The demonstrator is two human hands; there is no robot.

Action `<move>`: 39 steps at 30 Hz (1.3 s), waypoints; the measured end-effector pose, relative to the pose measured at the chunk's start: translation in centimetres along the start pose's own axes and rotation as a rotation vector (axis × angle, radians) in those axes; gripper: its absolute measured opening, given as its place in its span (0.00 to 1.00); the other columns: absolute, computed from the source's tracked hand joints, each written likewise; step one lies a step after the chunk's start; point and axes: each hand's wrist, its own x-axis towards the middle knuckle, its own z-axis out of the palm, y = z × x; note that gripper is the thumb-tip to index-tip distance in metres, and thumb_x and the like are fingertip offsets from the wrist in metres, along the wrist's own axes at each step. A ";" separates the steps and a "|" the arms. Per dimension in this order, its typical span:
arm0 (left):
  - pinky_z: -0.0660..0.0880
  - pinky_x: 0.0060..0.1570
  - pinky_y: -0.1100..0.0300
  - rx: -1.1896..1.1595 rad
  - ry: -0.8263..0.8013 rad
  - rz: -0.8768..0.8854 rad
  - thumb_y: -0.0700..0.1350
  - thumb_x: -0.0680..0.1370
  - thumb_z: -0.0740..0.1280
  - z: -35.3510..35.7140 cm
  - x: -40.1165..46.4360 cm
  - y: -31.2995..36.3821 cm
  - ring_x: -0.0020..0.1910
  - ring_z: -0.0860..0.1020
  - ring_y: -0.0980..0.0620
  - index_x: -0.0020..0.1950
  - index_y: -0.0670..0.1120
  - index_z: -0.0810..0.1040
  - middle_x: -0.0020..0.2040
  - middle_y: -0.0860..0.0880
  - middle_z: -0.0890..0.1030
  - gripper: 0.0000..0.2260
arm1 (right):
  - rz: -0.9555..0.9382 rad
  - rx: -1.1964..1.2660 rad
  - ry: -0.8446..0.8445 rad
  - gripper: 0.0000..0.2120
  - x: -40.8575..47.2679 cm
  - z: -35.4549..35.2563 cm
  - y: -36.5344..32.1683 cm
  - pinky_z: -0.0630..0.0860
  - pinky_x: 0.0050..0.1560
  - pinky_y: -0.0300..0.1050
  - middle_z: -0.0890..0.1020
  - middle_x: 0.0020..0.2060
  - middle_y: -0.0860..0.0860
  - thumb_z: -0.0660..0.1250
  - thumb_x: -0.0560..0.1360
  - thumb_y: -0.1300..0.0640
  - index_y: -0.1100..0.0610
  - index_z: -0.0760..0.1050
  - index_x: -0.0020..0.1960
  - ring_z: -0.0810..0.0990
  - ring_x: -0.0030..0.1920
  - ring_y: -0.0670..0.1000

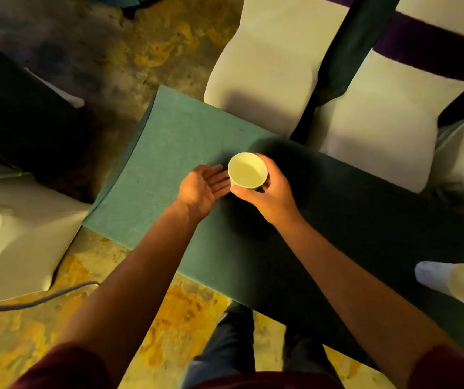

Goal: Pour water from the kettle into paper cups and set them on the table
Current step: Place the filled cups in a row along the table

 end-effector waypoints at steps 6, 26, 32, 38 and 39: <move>0.79 0.45 0.54 0.111 0.058 0.034 0.44 0.82 0.54 -0.1 0.8 -0.4 0.54 0.80 0.42 0.70 0.36 0.71 0.64 0.36 0.78 0.20 | -0.004 0.001 -0.010 0.39 0.5 1.1 1.5 0.77 0.68 0.56 0.79 0.66 0.47 0.83 0.64 0.49 0.51 0.73 0.72 0.78 0.67 0.48; 0.81 0.50 0.50 0.255 0.065 0.001 0.45 0.83 0.53 -0.5 -0.5 -0.6 0.47 0.83 0.42 0.67 0.36 0.73 0.55 0.37 0.83 0.20 | 0.029 -0.115 -0.041 0.44 0.1 0.6 3.2 0.71 0.64 0.31 0.78 0.66 0.43 0.85 0.64 0.53 0.50 0.68 0.75 0.75 0.65 0.40; 0.81 0.49 0.49 0.289 0.102 -0.002 0.45 0.82 0.55 -0.3 -1.7 -0.4 0.49 0.83 0.40 0.65 0.37 0.75 0.55 0.38 0.83 0.18 | 0.039 -0.149 -0.089 0.51 -0.5 -0.6 2.3 0.69 0.67 0.38 0.73 0.70 0.42 0.85 0.64 0.53 0.48 0.62 0.80 0.72 0.70 0.45; 0.80 0.51 0.49 0.268 0.292 0.089 0.44 0.81 0.58 -0.2 -4.1 -0.4 0.54 0.81 0.40 0.59 0.38 0.76 0.58 0.39 0.80 0.14 | 0.002 -0.130 -0.123 0.49 -3.0 -3.2 0.2 0.66 0.76 0.47 0.69 0.78 0.53 0.83 0.68 0.58 0.55 0.59 0.82 0.69 0.76 0.48; 0.80 0.51 0.49 0.254 0.328 0.113 0.44 0.81 0.58 -0.3 -4.7 -0.3 0.53 0.81 0.40 0.57 0.39 0.77 0.57 0.39 0.80 0.12 | -0.006 -0.109 -0.122 0.47 -3.4 -3.8 -0.3 0.66 0.76 0.48 0.69 0.78 0.54 0.81 0.70 0.59 0.56 0.59 0.81 0.69 0.76 0.49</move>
